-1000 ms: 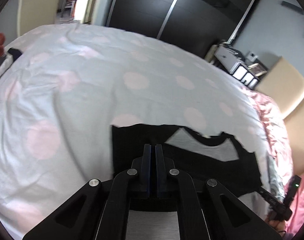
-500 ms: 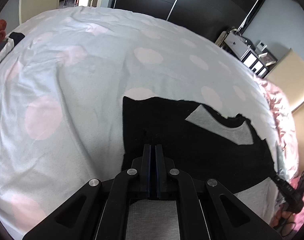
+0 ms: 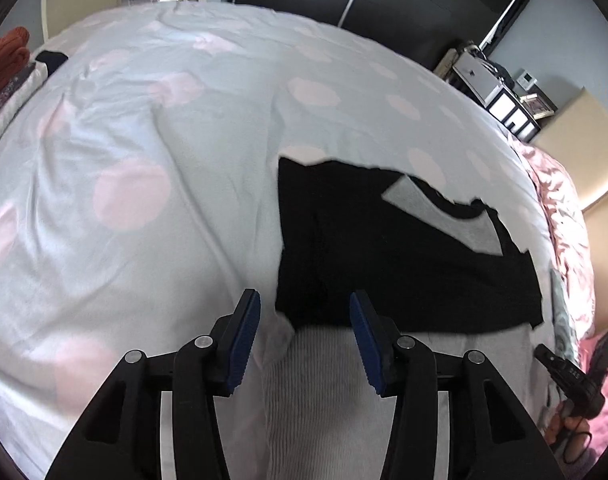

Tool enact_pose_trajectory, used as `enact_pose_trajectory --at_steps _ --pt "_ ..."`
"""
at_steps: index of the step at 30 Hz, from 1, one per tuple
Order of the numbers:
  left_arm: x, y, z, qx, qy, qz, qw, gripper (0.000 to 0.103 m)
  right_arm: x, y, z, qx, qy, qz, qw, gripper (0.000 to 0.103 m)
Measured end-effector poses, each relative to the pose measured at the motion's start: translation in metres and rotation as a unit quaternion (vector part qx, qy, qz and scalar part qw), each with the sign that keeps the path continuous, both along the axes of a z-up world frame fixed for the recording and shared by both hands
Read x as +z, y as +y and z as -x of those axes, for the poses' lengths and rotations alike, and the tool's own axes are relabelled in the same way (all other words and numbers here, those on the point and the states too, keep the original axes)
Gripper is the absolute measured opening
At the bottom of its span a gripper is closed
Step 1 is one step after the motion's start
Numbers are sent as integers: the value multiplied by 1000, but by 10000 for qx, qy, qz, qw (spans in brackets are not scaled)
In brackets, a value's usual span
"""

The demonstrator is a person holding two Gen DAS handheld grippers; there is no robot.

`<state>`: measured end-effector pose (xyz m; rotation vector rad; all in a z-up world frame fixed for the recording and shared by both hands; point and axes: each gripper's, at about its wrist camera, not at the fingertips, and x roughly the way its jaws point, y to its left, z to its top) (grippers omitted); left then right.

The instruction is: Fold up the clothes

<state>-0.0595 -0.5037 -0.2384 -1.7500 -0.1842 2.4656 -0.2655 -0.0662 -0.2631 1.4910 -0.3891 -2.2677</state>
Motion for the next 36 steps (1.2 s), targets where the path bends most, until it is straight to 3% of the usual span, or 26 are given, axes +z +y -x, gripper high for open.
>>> enact_pose_trajectory --at_steps 6,12,19,25,30,33,36 --pt "-4 -12 -67 27 -674 -133 9976 50 -8 13 -35 66 -778 456 9959 25" --pt "-17 -31 -131 284 -1475 -6 9887 51 -8 15 -81 352 -1175 328 9919 26" --pt "-17 -29 -179 356 -1860 -32 9819 53 -12 19 -124 615 -1570 3 9857 31" --pt "-25 -8 -206 71 -2154 556 9749 54 -14 20 -150 667 -1823 -319 9804 32" --pt "-24 3 -221 -41 -2244 827 9710 53 -14 11 -172 986 -2013 -742 9717 31" --pt "-23 12 -228 -203 -2230 992 9696 42 -9 4 -184 1168 -1917 -1005 9693 27" --pt "-18 18 -230 -283 -2137 921 9721 23 -2 1 -189 1236 -1725 -1034 9717 12"
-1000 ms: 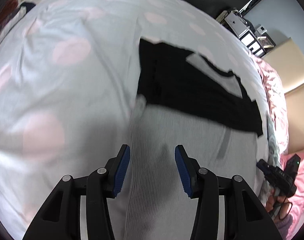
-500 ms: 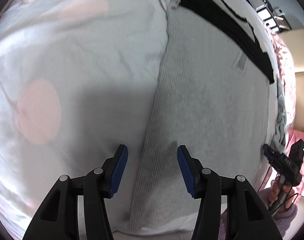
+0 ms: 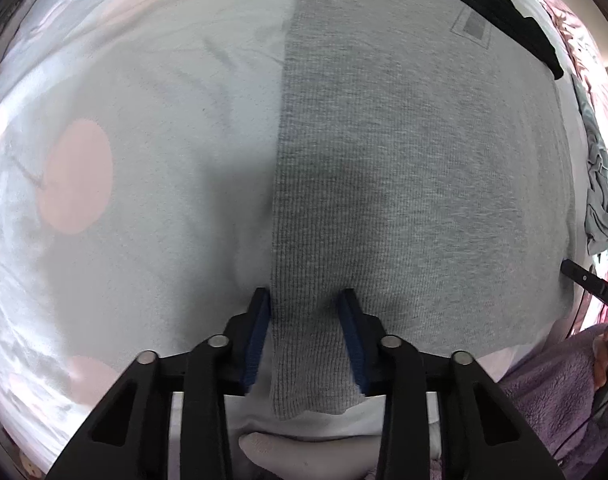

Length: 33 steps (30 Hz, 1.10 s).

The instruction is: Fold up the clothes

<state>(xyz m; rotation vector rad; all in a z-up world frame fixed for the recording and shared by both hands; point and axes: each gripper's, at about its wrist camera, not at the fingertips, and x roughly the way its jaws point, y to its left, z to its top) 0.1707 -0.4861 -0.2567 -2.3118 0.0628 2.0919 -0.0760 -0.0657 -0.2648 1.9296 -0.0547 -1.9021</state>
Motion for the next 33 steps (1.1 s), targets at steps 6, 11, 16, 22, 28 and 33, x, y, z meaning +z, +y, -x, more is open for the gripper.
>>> enact_pose_trajectory --at_steps 6,11,16,22,28,33 --pt "36 -1 1 130 757 -557 9955 7 29 10 1 -278 579 642 9959 7" --pt "71 -28 0 479 1634 -879 9815 4 47 16 11 -504 1115 1081 9866 7" --pt "69 -52 26 684 1822 -1046 9753 4 57 11 49 -509 1610 1201 9783 7" --pt "31 -48 31 931 894 -1321 9828 48 40 10 69 -327 1540 961 9828 7" --pt "27 -40 26 895 580 -1528 9825 61 23 14 80 -577 1194 1130 9847 7" --pt "7 -6 23 135 99 -1077 9940 60 21 13 79 -546 1174 1029 9862 7"
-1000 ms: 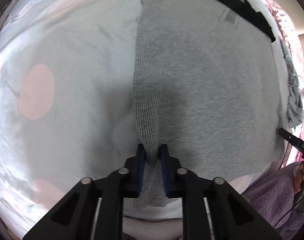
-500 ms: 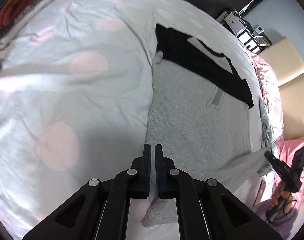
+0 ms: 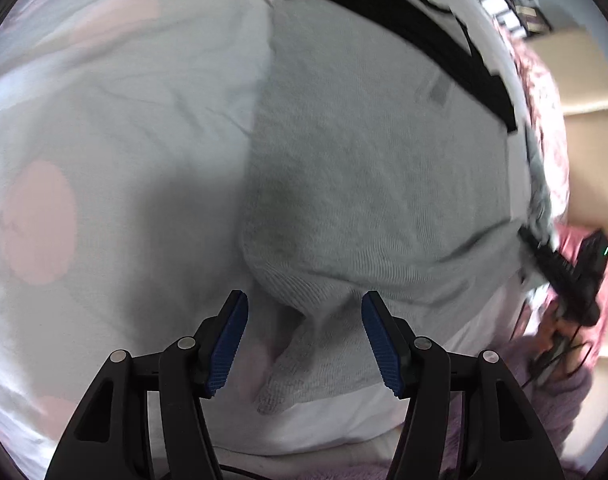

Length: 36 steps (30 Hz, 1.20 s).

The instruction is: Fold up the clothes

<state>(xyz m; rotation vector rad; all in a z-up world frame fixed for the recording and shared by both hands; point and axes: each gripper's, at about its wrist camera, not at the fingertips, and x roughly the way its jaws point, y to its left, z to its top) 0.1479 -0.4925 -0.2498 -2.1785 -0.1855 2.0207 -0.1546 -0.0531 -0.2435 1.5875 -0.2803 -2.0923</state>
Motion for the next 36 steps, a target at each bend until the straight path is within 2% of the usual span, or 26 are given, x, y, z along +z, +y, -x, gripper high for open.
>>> enact_pose_trajectory --at_steps 1,2,3,4,7,9,12,17,20,23,25,29,32,36 --pt "-2 7 -1 -143 -8 78 9999 53 0 1 -1 -9 -20 -14 10000 7" --pt "-2 10 -1 -209 -4 144 9997 33 0 1 -2 -18 -34 -31 10000 7" --pt "-3 13 -1 -258 1 206 9995 23 0 2 -3 -25 -42 -49 10000 7" --pt "-1 13 -1 -242 91 205 9995 16 0 2 -4 -28 -38 -69 10000 7" --pt "17 9 1 -131 519 31 9986 7 6 4 -10 -33 33 -126 9999 7" --pt "36 6 2 -60 961 -139 9953 7 12 7 -14 -47 161 -123 9998 7" --pt "60 -2 7 87 1598 -93 9871 6 23 13 -16 -141 429 -58 9990 7" --pt "72 -15 37 448 2000 -120 9787 6 40 7 4 -192 947 -66 9953 7" --pt "60 -12 65 413 2176 32 9752 6 47 -15 21 1 1355 -224 9905 7" --pt "39 -2 91 365 2184 205 9750 6 40 -38 38 211 1599 -428 9860 7" --pt "24 -4 102 358 2198 292 9745 6 29 -45 47 264 1587 -475 9858 7" --pt "-1 -17 114 551 1935 378 9788 10 2 -48 62 229 1223 -449 9912 7" --pt "-10 -20 121 582 1892 254 9799 11 -15 -46 71 138 909 -335 9952 11" --pt "-10 -20 122 587 1865 169 9806 13 -20 -44 74 106 839 -247 9961 11"
